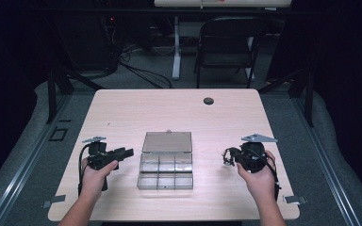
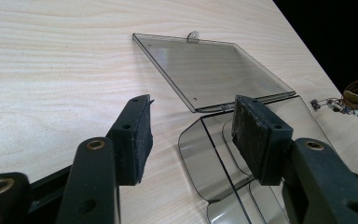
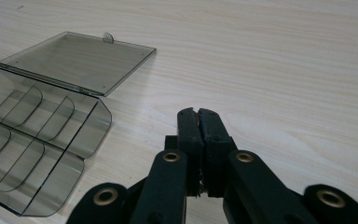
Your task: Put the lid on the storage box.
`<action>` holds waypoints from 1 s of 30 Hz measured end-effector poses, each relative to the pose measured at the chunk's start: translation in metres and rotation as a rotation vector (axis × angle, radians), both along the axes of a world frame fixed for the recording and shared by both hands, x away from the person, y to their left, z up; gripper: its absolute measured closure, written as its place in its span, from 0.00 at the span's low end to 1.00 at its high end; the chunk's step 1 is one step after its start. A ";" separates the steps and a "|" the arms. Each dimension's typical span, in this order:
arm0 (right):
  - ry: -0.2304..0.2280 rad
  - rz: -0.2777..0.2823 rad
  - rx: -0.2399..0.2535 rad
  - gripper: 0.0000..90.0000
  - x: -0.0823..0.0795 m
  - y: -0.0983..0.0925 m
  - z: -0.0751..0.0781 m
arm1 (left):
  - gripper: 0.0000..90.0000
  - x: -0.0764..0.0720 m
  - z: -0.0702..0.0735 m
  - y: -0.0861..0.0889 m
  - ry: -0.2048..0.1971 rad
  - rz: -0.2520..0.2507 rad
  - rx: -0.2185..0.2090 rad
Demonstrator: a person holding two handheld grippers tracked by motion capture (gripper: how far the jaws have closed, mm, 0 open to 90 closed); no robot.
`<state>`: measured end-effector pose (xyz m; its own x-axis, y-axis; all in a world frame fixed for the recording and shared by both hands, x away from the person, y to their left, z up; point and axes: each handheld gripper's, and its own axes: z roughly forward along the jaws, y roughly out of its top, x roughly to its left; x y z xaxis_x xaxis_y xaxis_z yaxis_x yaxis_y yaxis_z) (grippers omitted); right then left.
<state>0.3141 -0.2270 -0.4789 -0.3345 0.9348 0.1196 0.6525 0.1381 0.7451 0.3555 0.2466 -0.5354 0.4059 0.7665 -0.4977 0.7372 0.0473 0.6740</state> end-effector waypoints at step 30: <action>-0.054 0.127 0.016 0.99 0.017 0.036 0.044 | 0.53 -0.004 0.001 0.007 -0.001 0.014 0.009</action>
<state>0.3313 -0.1910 -0.4350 -0.4565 0.8825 0.1130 0.5892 0.2047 0.7817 0.3512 0.2540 -0.5349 0.3962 0.7762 -0.4904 0.7356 0.0514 0.6755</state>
